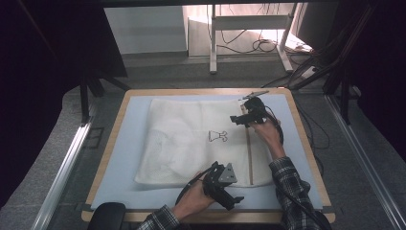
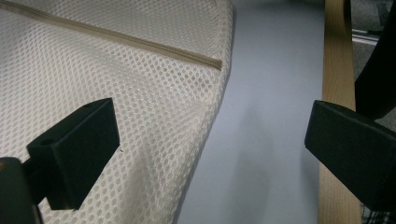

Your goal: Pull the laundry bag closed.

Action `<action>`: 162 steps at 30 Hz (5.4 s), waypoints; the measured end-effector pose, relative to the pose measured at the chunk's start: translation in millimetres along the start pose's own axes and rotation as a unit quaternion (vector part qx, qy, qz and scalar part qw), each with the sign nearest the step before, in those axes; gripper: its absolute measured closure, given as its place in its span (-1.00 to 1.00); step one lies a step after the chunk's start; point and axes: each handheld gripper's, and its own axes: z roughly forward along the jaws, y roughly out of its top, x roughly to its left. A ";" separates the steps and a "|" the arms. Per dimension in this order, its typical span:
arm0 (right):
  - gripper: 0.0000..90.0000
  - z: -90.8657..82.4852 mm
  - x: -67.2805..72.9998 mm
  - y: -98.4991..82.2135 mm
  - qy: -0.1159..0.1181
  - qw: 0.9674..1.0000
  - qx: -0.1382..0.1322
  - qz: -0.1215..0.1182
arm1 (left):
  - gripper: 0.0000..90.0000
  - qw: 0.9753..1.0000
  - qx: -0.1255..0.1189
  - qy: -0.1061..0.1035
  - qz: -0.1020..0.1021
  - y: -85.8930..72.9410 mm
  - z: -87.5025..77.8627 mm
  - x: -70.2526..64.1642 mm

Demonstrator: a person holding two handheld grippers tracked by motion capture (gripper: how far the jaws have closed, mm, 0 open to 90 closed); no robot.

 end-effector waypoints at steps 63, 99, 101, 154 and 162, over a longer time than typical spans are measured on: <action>-1.00 -59.2 48.6 -24.5 0.026 0.998 0.002 -0.057 | -0.96 0.997 -0.012 0.067 -0.039 -40.6 -71.1 38.6; -1.00 -90.0 75.2 -56.7 0.033 0.997 -0.011 -0.072 | -0.96 0.991 -0.032 0.096 -0.086 -77.9 -112.6 47.8; -1.00 -91.5 75.6 -57.9 0.034 0.997 -0.012 -0.073 | -0.96 0.991 -0.032 0.097 -0.088 -78.9 -113.7 48.0; -1.00 -190.4 99.2 -150.8 0.003 0.998 -0.056 -0.036 | -0.96 0.971 -0.085 0.168 -0.144 -132.3 -185.5 43.9; -1.00 -201.5 100.2 -162.5 -0.009 0.998 -0.057 -0.034 | -0.96 0.969 -0.089 0.173 -0.152 -140.0 -192.5 40.6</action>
